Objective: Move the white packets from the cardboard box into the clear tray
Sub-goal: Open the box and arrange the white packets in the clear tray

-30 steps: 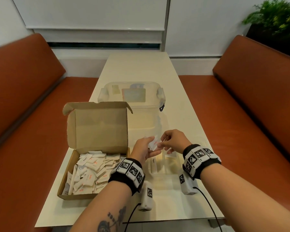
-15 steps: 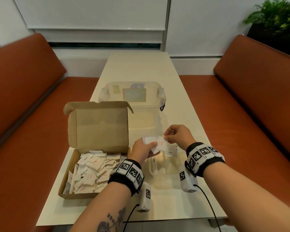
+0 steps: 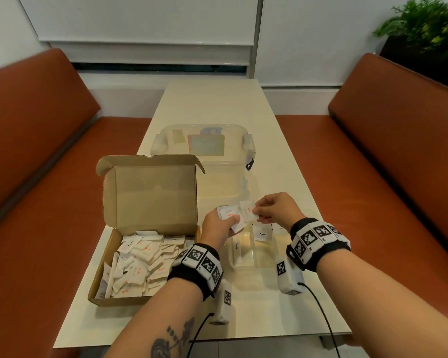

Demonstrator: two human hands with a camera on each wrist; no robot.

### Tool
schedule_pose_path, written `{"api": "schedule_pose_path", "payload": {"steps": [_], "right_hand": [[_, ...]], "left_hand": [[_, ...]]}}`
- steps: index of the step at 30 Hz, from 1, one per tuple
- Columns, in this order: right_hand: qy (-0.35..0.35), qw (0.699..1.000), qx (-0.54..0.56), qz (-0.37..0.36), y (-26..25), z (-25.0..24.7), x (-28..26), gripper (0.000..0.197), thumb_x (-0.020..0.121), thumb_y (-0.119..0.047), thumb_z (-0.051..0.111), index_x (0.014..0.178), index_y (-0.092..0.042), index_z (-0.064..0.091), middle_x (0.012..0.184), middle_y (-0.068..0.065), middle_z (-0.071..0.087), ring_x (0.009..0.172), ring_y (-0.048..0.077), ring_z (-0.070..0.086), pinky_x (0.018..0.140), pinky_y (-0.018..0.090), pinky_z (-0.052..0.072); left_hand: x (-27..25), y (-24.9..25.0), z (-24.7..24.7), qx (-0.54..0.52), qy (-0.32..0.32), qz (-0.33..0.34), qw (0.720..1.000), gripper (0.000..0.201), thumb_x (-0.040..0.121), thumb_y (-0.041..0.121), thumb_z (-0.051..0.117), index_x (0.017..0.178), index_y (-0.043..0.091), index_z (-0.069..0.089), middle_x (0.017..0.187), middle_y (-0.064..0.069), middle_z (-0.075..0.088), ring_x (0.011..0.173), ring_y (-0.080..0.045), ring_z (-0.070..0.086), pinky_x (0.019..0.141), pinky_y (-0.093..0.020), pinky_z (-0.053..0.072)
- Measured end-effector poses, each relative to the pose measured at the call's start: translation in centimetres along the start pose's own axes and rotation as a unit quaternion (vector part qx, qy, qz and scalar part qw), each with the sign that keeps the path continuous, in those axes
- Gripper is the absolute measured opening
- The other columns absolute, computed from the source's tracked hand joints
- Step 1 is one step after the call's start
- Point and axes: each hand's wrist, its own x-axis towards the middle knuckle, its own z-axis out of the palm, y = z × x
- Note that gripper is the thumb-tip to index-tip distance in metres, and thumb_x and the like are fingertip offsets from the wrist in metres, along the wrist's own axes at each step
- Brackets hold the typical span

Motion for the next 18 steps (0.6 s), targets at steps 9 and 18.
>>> {"api": "schedule_pose_path", "payload": {"steps": [9, 18], "right_hand": [[0.011, 0.937, -0.349, -0.022, 0.8, -5.1, 0.8, 0.006, 0.081, -0.01, 0.068, 0.082, -0.011, 0.074, 0.084, 0.003, 0.071, 0.077, 0.015, 0.061, 0.069, 0.024, 0.046], [-0.04, 0.827, -0.561, -0.017, 1.0, -3.0, 1.0, 0.016, 0.088, -0.005, 0.051, 0.091, -0.004, 0.067, 0.096, 0.013, 0.068, 0.074, 0.025, 0.055, 0.068, 0.028, 0.047]], "left_hand": [[0.2, -0.7, -0.2, 0.031, 0.003, -0.016, 0.999, 0.029, 0.085, -0.002, 0.064, 0.111, 0.009, 0.059, 0.102, -0.012, 0.063, 0.1, -0.029, 0.062, 0.082, -0.04, 0.056], [0.4, -0.7, -0.3, 0.06, -0.002, -0.012, 0.998, 0.03, 0.086, -0.001, 0.064, 0.114, 0.008, 0.059, 0.107, -0.014, 0.063, 0.103, -0.03, 0.062, 0.081, -0.038, 0.057]]}}
